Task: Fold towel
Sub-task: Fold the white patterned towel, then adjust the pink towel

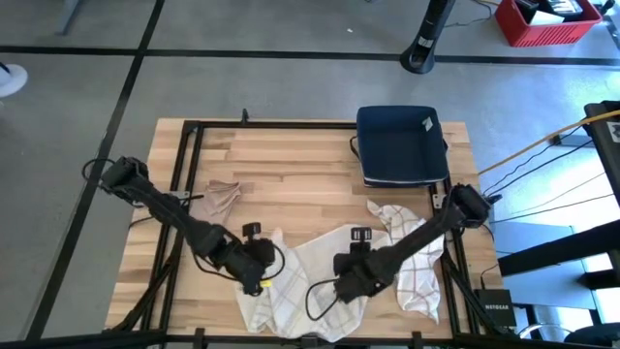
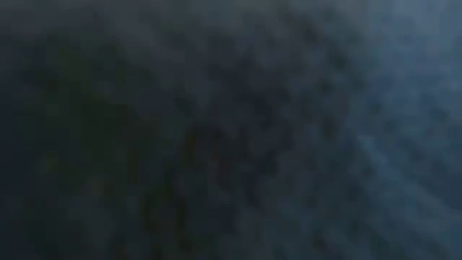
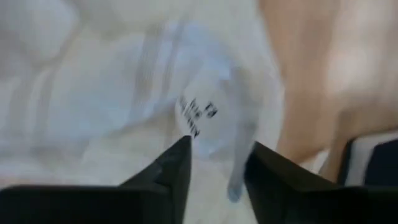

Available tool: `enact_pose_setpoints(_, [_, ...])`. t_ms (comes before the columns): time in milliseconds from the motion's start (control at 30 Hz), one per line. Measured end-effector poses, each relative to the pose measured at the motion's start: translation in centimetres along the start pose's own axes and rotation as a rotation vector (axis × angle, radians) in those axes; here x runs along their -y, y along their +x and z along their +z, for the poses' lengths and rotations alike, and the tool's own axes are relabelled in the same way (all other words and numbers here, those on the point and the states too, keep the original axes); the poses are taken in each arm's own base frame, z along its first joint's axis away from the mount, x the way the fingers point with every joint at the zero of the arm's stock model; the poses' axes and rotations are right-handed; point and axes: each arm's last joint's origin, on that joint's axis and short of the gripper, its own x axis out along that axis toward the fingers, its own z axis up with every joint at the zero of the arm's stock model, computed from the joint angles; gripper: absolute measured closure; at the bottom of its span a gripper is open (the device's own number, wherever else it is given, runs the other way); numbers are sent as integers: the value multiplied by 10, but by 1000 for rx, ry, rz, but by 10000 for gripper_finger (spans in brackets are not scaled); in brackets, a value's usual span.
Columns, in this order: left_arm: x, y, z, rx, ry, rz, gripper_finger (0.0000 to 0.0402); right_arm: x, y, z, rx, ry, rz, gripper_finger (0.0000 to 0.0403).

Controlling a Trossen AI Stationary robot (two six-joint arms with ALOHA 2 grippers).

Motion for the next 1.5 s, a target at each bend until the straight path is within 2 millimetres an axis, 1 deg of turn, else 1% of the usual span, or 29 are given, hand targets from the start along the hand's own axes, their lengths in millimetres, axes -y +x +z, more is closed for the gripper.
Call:
enact_pose_setpoints(67, [-8, -13, 1, -57, -71, 5, 268, 7, -5, 0, -51, 12, 47, 239])
enact_pose_setpoints(133, [-15, -23, -4, -86, -120, 67, 258, 13, -11, 2, -48, 12, 69, 220])
enact_pose_setpoints(200, [-22, -30, -14, -93, -182, 174, 255, 17, -19, 4, 26, -5, 55, 207])
enact_pose_setpoints(267, [-30, -33, -27, -89, -269, 297, 256, 18, -23, 10, 153, -22, -26, 200])
enact_pose_setpoints(333, [-35, -30, -43, -115, -376, 397, 259, 17, -23, 20, 294, -21, -112, 197])
enact_pose_setpoints(400, [-39, -21, -60, -129, -489, 464, 264, 14, -19, 28, 400, -18, -143, 197])
enact_pose_setpoints(467, [-43, -12, -78, -143, -580, 519, 269, 14, -10, 40, 499, 4, -110, 196])
enact_pose_setpoints(533, [-49, -3, -97, -168, -664, 582, 274, 15, 2, 48, 555, 25, -56, 196])
enact_pose_setpoints(633, [-64, 8, -122, -258, -724, 681, 284, 20, 19, 56, 632, 51, 28, 196])
enact_pose_setpoints(700, [-71, 14, -136, -281, -764, 735, 291, 24, 30, 58, 653, 68, 61, 196])
enact_pose_setpoints(767, [-74, 21, -145, -289, -796, 716, 297, 30, 40, 58, 650, 81, 73, 196])
enact_pose_setpoints(900, [-74, 37, -155, -275, -811, 620, 307, 38, 51, 58, 640, 100, 75, 196])
enact_pose_setpoints(1000, [-78, 44, -160, -216, -762, 585, 312, 42, 54, 58, 630, 108, 69, 196])
enact_pose_setpoints(1067, [-76, 48, -159, -189, -708, 531, 316, 41, 54, 58, 631, 105, 72, 196])
enact_pose_setpoints(1133, [-67, 51, -154, -157, -646, 433, 321, 39, 54, 58, 634, 79, 94, 196])
enact_pose_setpoints(1233, [-48, 53, -144, -119, -535, 262, 333, 33, 50, 59, 661, 40, 147, 196])
enact_pose_setpoints(1367, [-23, 53, -134, -50, -365, 26, 352, 29, 43, 65, 756, -10, 181, 196])
enact_pose_setpoints(1433, [-16, 51, -132, -21, -334, -35, 360, 30, 39, 69, 816, -28, 167, 196])
enact_pose_setpoints(1500, [-14, 51, -132, 1, -338, -40, 367, 32, 40, 76, 881, -26, 138, 196])
